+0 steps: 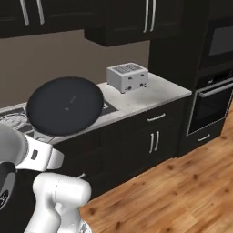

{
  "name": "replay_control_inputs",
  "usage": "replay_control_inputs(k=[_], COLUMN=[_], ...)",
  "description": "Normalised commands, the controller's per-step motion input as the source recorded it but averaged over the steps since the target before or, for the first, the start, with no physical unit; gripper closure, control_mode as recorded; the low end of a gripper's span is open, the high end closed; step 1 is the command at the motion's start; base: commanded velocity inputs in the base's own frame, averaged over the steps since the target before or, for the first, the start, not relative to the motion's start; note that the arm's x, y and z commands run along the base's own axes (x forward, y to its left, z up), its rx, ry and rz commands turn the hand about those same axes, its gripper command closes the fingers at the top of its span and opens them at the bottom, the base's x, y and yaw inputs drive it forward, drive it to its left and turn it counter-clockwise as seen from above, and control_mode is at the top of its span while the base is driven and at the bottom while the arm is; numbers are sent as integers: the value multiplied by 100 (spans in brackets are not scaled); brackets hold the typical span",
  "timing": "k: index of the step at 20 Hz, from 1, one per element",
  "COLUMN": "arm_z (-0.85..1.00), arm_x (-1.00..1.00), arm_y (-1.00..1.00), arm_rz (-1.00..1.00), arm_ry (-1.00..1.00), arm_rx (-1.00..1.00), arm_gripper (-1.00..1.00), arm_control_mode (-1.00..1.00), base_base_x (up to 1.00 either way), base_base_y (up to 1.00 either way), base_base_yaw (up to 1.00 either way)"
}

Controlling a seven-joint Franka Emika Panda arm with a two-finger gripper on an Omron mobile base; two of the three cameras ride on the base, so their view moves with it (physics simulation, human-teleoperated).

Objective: Move the pot and pan from the stove into the sink.

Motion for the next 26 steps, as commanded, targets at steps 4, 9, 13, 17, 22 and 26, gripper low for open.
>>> replay_control_inputs(k=[4, 9, 13, 17, 22, 26], arm_z=[0, 0, 0, 0, 0, 0], arm_x=[0, 0, 0, 0, 0, 0], arm_y=[0, 0, 0, 0, 0, 0], arm_rz=[0, 0, 0, 0, 0, 0], arm_ry=[0, 0, 0, 0, 0, 0], arm_rx=[0, 0, 0, 0, 0, 0], arm_gripper=[100, 100, 100, 100, 100, 100], arm_control_mode=[100, 100, 100, 100, 100, 100], base_base_x=[6, 4, 1, 3, 0, -6], base_base_y=[-23, -22, -25, -18, -25, -32], base_base_yaw=[-40, -36, -35, -37, -35, -27])
